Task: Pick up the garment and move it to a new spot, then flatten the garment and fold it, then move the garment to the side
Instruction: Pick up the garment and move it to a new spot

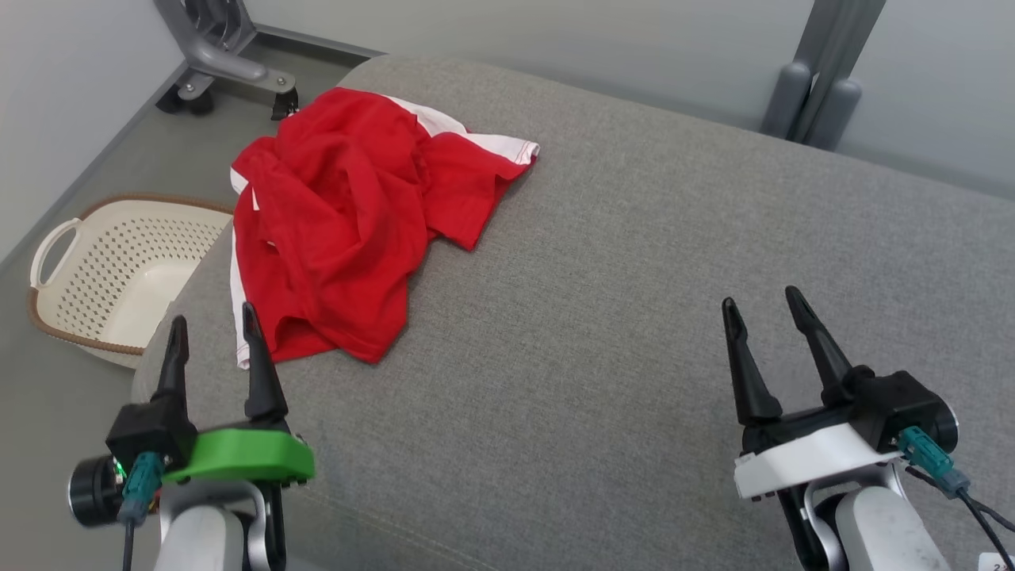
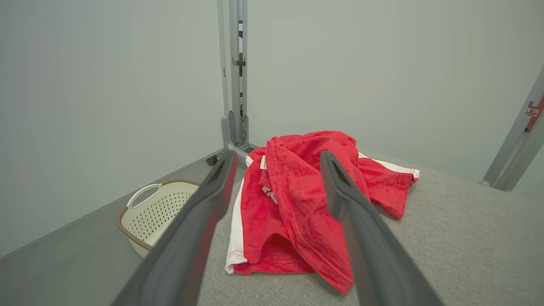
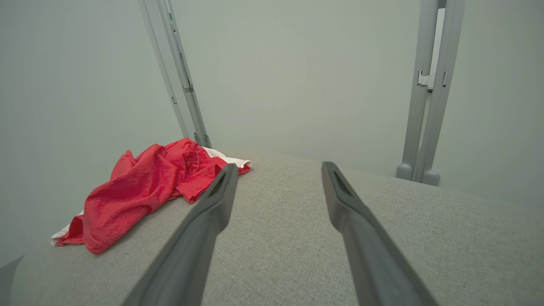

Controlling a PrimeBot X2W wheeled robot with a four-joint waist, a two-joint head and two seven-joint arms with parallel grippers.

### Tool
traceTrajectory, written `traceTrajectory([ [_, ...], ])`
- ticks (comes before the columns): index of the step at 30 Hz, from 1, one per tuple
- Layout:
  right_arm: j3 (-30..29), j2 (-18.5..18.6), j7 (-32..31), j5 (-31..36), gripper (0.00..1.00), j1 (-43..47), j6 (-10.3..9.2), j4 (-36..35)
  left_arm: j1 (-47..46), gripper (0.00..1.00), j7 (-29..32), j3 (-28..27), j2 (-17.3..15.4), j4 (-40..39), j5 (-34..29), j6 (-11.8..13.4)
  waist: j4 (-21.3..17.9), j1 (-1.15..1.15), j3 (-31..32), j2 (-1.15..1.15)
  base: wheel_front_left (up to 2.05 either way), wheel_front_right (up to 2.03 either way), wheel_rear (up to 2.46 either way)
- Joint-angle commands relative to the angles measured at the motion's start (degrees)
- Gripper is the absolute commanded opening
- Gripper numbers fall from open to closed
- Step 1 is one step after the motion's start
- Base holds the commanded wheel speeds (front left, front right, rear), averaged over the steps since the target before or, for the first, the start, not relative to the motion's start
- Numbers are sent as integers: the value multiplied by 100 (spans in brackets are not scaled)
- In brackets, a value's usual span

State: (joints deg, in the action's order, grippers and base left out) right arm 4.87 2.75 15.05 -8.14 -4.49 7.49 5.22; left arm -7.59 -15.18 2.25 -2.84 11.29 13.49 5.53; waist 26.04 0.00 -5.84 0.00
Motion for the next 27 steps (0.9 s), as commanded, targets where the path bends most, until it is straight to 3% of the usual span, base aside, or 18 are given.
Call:
traceTrajectory([
  [1,-81,26,20,169,100,-119,0,-62,-279,100,4,-39,-22,111,-104,-123,-109,0,-424,0,0,0,0],
  [6,-540,24,20,634,100,-408,-2,-291,-1305,100,4,-229,-326,877,-214,-472,-185,0,-1004,0,0,0,0],
  [9,-781,62,20,837,100,-558,-3,-441,-1992,100,85,-293,-564,1584,-179,-555,-227,0,-1286,0,0,0,0],
  [14,-1033,131,20,994,100,-701,-3,-650,-2969,100,644,-312,-911,2746,-46,-815,-311,0,-1626,0,0,0,0],
  [20,-974,200,20,1065,100,-772,-3,-730,-3802,100,1205,-396,-1050,3856,460,-1169,-403,0,-1911,0,0,0,0],
  [27,-617,257,14,1028,100,-791,-3,-611,-4400,100,1470,-190,-1233,4696,644,-1284,-538,0,-2144,0,0,0,0],
])
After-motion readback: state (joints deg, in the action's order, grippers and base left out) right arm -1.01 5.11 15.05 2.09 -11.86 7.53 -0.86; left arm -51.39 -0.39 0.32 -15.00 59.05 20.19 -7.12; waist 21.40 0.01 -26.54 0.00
